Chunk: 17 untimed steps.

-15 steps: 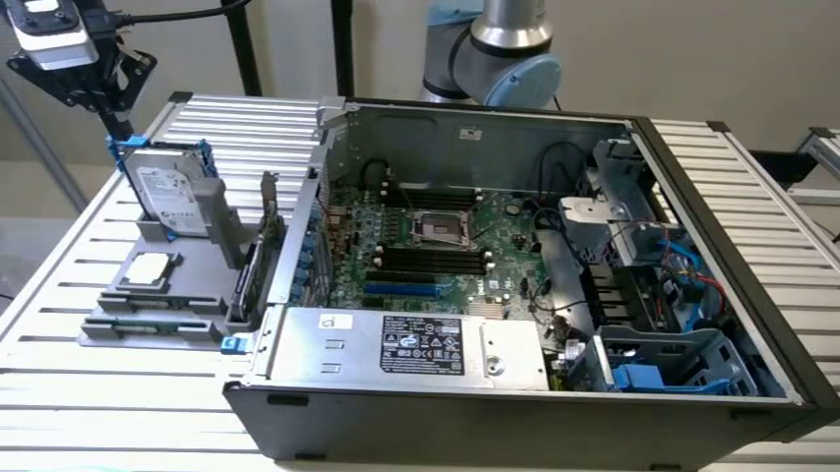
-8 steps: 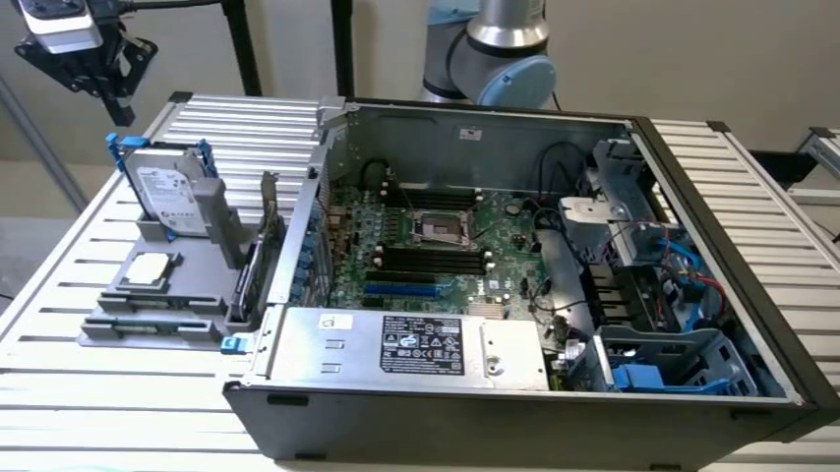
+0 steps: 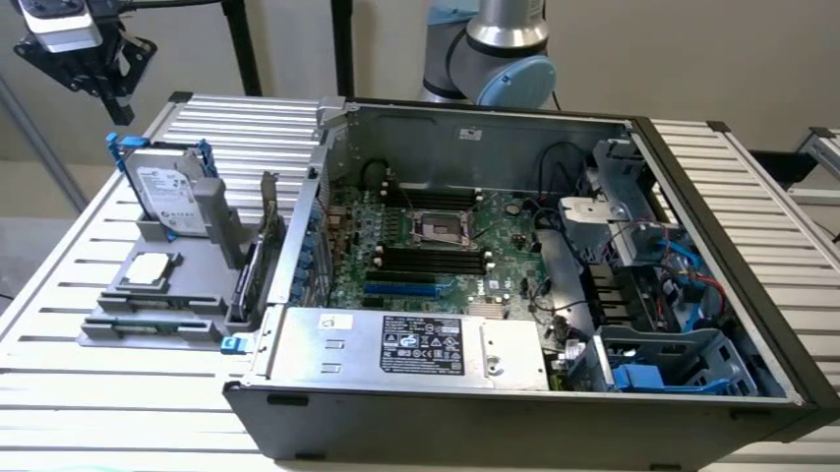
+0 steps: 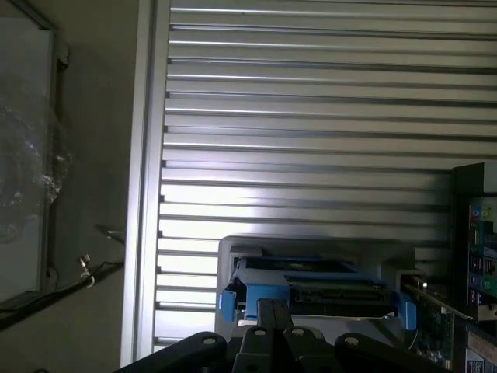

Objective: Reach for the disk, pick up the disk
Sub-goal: 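Pick up the disk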

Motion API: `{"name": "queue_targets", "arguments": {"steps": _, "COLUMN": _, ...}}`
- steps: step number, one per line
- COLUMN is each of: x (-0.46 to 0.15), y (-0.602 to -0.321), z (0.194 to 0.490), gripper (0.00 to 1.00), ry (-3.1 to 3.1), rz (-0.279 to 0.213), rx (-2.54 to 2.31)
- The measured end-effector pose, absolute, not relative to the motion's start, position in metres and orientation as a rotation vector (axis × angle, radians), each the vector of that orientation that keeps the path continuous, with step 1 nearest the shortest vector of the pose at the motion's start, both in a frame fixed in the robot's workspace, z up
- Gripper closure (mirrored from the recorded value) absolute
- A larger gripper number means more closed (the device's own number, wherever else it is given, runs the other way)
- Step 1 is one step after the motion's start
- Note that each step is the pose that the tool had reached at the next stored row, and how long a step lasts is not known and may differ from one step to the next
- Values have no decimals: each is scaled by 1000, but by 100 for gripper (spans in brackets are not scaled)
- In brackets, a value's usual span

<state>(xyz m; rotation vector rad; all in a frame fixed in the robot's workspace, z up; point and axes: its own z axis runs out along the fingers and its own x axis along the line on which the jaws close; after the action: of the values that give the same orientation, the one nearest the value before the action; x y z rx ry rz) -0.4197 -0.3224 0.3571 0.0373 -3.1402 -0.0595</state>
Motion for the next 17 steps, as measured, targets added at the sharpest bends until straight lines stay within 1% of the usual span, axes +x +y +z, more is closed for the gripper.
{"name": "queue_targets", "arguments": {"steps": 9, "x": -420, "y": -322, "z": 357, "gripper": 89, "ry": -3140, "rz": -59, "rx": 44}}
{"name": "queue_targets", "arguments": {"steps": 17, "x": -420, "y": -322, "z": 357, "gripper": 89, "ry": -3127, "rz": -59, "rx": 264}}
